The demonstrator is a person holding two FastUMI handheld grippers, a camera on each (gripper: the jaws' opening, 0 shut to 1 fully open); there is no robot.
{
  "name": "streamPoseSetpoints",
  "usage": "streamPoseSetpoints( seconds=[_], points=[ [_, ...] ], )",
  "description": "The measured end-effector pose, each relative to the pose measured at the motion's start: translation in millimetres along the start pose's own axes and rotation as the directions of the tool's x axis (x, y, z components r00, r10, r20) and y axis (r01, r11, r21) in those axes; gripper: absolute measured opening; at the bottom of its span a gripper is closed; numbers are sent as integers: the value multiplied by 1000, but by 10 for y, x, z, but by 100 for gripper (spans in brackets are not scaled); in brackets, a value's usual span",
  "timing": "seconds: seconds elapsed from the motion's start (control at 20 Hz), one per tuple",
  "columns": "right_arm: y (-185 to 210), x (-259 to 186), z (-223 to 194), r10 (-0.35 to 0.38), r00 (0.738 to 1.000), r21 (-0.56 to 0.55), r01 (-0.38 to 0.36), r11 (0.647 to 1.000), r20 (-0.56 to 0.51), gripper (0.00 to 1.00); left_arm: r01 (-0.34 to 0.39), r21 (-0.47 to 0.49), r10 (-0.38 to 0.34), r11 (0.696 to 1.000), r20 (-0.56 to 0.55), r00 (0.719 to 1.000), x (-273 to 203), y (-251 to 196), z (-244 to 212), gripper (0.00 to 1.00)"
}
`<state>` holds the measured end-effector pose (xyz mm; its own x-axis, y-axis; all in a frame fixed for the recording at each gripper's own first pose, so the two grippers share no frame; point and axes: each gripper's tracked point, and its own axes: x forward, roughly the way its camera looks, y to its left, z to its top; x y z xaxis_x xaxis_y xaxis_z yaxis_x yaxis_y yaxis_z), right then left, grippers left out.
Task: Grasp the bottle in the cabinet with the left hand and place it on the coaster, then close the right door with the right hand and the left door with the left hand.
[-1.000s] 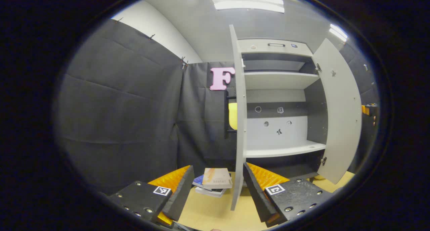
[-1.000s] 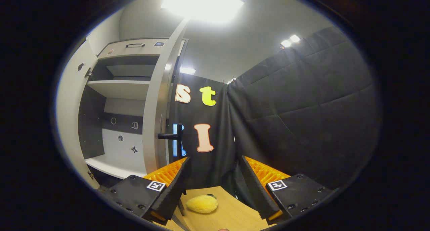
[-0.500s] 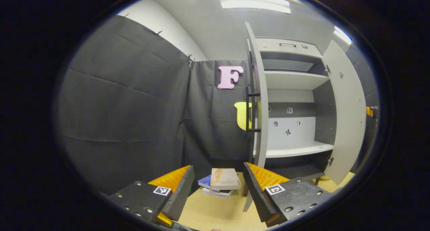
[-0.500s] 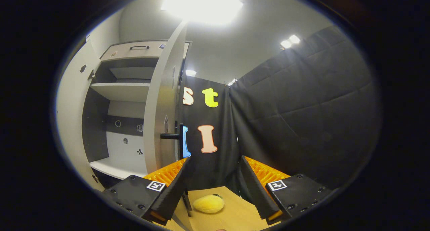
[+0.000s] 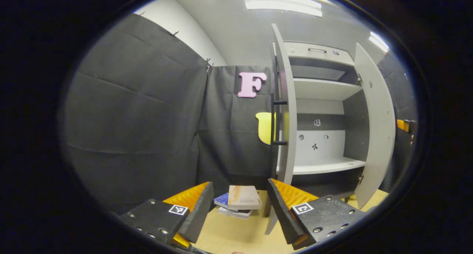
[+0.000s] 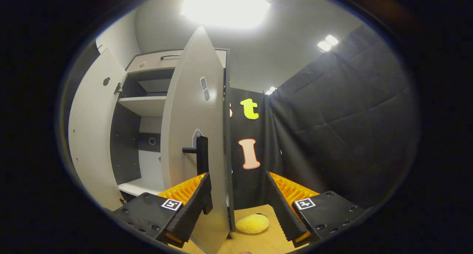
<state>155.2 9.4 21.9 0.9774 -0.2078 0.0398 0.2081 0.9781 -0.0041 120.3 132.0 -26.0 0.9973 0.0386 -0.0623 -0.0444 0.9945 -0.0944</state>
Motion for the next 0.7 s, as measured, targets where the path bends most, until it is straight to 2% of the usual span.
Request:
streamPoseSetpoints(
  seconds=[0.15, 0.2, 0.25, 0.5, 0.55, 0.7],
  points=[
    [227, 34, -2, 52, 999, -3, -52, 999, -3, 94, -13, -2, 13, 1000, 0, 1000, -11, 39, -17, 93],
    [300, 52, -16, 70, 998, -3, -70, 998, -6, 92, -19, -4, 19, 1000, -1, 1000, -35, 74, -19, 93],
    [379, 76, -19, 86, 996, -2, -86, 996, -6, 95, -25, -6, 25, 1000, -1, 1000, -67, 118, -11, 93],
    [698, 196, -43, 141, 990, -14, -141, 990, -2, 95, -58, 3, 58, 998, -7, 998, -229, 337, -37, 93],
    [755, 219, -53, 152, 988, -14, -152, 988, -5, 95, -65, 5, 65, 998, -10, 998, -243, 356, -55, 86],
    [905, 276, -106, 182, 983, -13, -182, 983, -22, 95, -80, 3, 80, 997, -18, 997, -315, 436, -60, 86]
  ],
)
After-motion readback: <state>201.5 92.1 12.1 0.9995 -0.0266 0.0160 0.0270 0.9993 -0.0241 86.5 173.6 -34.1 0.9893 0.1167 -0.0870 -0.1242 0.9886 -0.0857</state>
